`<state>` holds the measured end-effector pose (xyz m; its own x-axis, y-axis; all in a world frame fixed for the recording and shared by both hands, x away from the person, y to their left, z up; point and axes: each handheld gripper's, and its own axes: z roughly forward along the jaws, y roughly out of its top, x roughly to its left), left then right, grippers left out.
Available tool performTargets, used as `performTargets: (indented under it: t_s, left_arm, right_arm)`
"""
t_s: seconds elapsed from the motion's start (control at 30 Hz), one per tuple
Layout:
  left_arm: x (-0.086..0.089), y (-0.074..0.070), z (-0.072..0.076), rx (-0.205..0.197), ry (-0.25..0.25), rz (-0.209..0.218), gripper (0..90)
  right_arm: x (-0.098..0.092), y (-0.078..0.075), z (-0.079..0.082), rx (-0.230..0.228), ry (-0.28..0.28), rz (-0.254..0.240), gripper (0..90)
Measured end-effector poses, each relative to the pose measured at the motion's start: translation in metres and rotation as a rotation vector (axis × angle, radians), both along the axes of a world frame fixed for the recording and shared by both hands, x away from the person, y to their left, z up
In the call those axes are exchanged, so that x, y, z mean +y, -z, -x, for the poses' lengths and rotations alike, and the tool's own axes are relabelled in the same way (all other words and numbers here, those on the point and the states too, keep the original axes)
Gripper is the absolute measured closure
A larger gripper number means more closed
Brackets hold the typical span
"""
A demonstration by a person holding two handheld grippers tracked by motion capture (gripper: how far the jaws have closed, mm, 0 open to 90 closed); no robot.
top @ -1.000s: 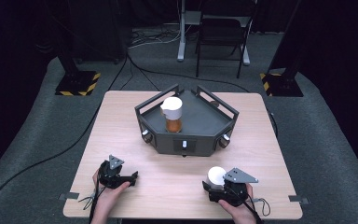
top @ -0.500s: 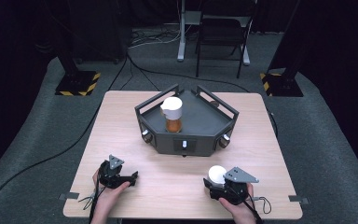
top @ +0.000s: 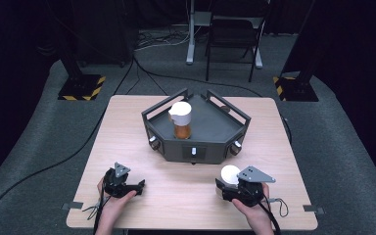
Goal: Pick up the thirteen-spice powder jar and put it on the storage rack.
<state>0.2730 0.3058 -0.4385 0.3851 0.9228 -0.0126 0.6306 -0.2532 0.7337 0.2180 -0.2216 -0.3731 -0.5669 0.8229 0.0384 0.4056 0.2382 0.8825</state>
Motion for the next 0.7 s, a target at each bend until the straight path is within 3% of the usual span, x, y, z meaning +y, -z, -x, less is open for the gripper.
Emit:
performTargets:
  t_s: [0.7]
  left_arm:
    - [0.000,0.000,0.000,0.000,0.000,0.000,6.7]
  right_arm:
    - [-0.004,-0.047,-0.015,-0.052,0.050,-0.011,29.6]
